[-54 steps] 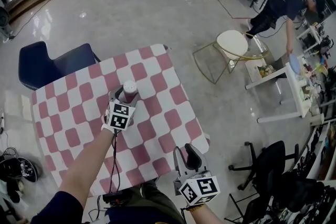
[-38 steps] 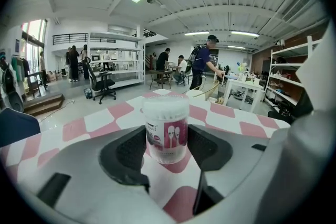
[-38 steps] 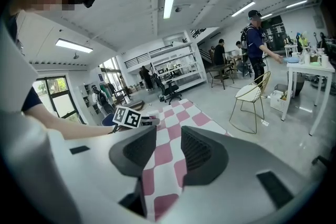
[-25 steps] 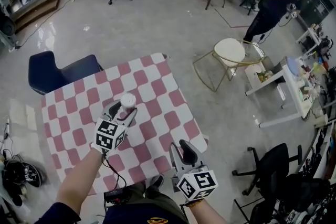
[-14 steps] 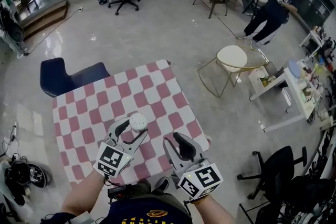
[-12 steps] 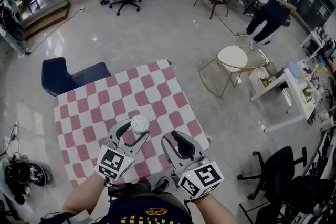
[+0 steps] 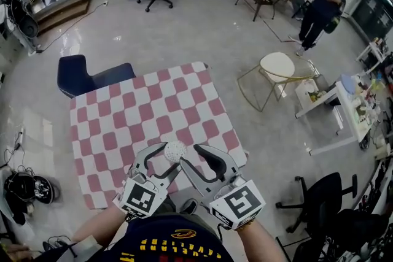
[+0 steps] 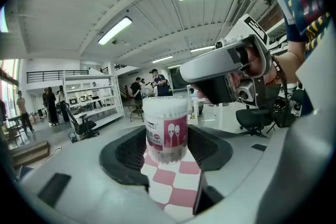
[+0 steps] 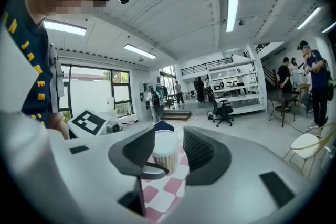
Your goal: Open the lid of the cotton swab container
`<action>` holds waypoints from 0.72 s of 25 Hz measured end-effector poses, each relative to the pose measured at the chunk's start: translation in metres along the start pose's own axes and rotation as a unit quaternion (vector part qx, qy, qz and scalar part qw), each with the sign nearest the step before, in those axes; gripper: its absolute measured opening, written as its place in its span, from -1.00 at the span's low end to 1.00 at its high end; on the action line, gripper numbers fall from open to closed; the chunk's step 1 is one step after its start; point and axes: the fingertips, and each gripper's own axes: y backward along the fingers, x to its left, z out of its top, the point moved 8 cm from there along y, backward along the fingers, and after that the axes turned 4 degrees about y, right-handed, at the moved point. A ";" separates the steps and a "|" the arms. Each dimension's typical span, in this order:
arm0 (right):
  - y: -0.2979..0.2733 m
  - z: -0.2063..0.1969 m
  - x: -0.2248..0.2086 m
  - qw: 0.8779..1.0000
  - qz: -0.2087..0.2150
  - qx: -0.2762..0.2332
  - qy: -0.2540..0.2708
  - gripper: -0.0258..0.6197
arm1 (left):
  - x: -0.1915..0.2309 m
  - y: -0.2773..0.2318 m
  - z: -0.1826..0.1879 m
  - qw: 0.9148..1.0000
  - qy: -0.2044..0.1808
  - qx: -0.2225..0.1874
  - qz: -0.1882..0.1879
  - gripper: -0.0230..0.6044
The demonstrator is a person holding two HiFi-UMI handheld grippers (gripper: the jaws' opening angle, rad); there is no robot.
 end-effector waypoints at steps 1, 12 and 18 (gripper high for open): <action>0.001 0.001 0.003 1.000 0.004 0.001 0.001 -0.44 | -0.004 0.001 0.000 1.000 0.001 -0.002 0.000 -0.13; -0.003 -0.008 0.027 0.996 0.054 0.054 0.043 -0.18 | -0.025 0.013 -0.002 0.999 0.012 -0.004 -0.042 -0.13; -0.003 -0.014 0.028 0.995 0.056 0.070 0.042 -0.12 | -0.023 0.022 0.000 0.998 -0.007 -0.010 -0.058 -0.13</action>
